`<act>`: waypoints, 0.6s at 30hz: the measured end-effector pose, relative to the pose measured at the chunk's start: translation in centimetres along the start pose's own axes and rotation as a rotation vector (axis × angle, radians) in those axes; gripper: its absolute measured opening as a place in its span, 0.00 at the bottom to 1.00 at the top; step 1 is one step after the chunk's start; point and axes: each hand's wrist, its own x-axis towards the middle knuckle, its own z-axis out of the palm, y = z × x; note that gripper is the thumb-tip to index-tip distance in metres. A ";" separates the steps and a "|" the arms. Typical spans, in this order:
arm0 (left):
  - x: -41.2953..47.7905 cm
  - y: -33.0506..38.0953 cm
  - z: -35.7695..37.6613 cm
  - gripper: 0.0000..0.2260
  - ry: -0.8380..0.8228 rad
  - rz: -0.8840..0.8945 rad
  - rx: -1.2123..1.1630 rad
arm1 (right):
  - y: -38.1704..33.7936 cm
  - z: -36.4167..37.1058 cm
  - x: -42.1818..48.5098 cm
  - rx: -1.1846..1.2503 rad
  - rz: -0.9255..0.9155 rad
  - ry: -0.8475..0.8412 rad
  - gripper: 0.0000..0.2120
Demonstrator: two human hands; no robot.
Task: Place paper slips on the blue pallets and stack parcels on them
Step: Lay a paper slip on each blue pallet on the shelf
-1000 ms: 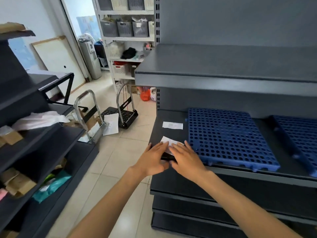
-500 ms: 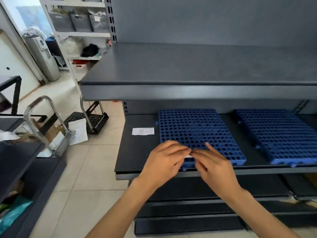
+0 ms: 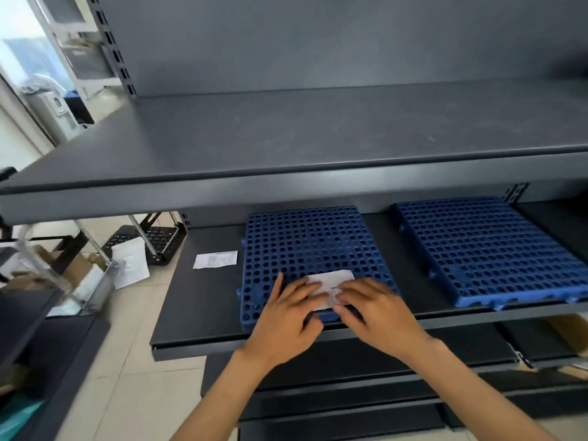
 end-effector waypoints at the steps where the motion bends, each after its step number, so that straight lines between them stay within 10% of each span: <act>1: -0.1 0.1 -0.3 0.18 0.021 -0.013 -0.033 | -0.2 0.0 0.4 -0.012 -0.013 -0.005 0.14; 7: 1.0 -6.5 -4.2 0.21 0.221 -0.251 -0.021 | -2.8 0.4 4.8 -0.001 -0.065 0.030 0.14; 12: -0.9 -14.5 -6.5 0.27 -0.185 -0.596 0.120 | -8.6 2.1 8.4 0.075 -0.128 -0.030 0.14; 18: -9.7 -12.8 -8.3 0.20 -0.017 -0.385 0.244 | -17.6 5.8 8.8 0.222 -0.120 -0.268 0.19</act>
